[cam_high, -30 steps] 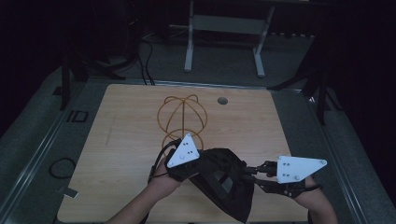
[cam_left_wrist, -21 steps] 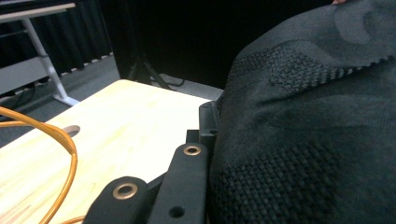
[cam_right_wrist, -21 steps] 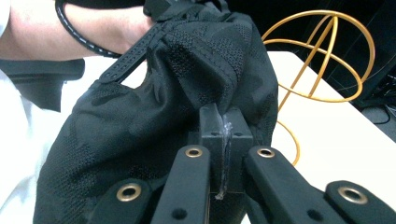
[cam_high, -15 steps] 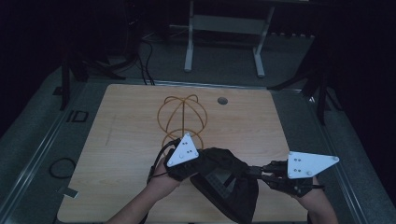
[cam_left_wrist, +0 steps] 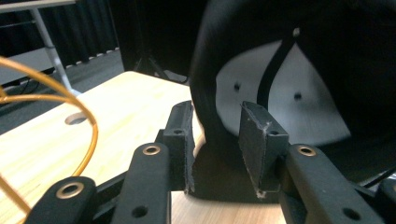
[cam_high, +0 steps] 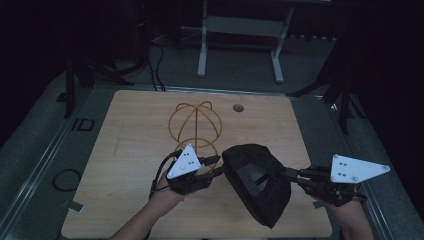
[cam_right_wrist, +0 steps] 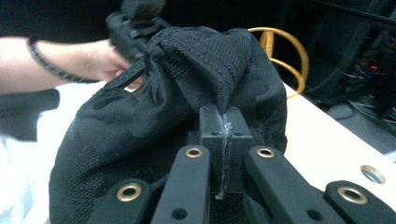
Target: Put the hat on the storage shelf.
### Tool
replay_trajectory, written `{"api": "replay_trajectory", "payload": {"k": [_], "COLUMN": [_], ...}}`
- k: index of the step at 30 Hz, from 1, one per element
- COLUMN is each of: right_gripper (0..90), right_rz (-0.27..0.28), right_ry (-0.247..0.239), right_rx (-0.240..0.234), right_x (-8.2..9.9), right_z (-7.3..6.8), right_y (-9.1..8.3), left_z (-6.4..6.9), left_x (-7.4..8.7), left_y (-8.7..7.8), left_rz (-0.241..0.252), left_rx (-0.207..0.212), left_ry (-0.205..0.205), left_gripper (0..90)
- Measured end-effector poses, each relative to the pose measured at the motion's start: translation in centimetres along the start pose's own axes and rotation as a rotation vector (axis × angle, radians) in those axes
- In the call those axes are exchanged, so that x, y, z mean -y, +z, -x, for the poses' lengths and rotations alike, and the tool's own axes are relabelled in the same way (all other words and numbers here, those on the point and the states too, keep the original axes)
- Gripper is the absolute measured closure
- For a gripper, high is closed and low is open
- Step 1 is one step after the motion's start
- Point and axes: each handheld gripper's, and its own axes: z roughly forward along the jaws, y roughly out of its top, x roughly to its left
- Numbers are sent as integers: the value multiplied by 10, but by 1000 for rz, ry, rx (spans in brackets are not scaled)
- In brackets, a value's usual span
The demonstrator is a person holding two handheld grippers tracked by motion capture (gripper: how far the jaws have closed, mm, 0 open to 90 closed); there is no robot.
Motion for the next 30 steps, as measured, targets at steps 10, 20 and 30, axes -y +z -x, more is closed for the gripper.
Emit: {"api": "replay_trajectory", "payload": {"k": [10, 20, 30], "right_gripper": [896, 895, 895], "right_rz": [10, 10, 36], "right_ry": [89, 115, 102], "right_rx": [194, 267, 300], "right_x": [-3, -16, -48], "right_z": [21, 45, 62], "right_y": [-4, 11, 33], "left_z": [-6, -19, -32], "left_x": [26, 66, 115], "left_y": [-9, -20, -39], "left_rz": [-46, -93, -108], "left_rx": [-57, -159, -233], "left_ry": [-29, -76, -157], "left_gripper": [309, 19, 19]}}
